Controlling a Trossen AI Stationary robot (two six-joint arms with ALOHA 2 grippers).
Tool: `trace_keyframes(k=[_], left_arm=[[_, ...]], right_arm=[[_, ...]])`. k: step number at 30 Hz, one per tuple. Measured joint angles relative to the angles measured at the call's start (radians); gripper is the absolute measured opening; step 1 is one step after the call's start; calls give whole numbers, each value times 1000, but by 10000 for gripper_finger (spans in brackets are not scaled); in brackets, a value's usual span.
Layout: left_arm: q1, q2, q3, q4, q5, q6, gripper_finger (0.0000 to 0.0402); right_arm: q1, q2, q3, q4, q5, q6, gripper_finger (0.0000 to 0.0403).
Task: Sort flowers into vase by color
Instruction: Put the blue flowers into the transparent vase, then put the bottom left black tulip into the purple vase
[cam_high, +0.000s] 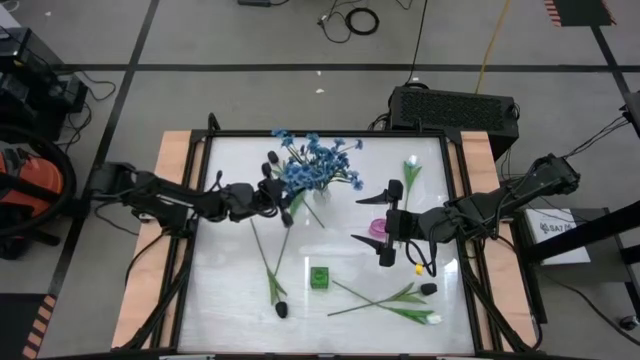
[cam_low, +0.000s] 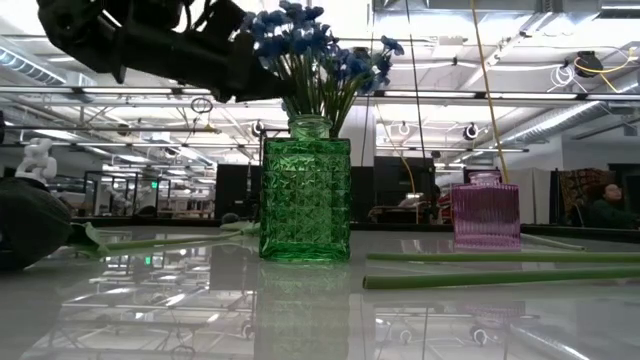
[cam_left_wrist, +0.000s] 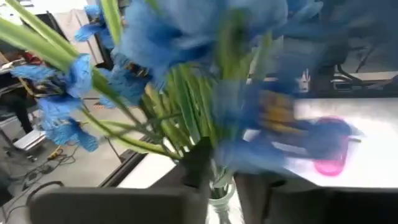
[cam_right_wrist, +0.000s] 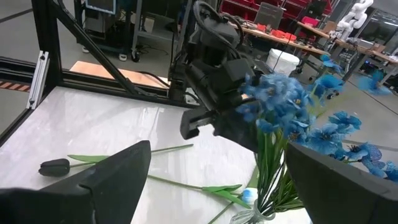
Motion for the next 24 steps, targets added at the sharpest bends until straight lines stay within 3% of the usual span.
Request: trace_keyframes(k=[3,16,20,24], left_arm=[[7,10,0,0,0,-1,11],[9,38,2,-29,0,-4,14],[9,44,2,-38,-1,-10,40],[9,44,2,-39,-20,-11,97]], right_arm=[[0,0,0,0,0,0,363],[0,0,0,-1,0,1,363],[0,0,0,-2,0,1,363],[0,0,0,-4,0,1,363]])
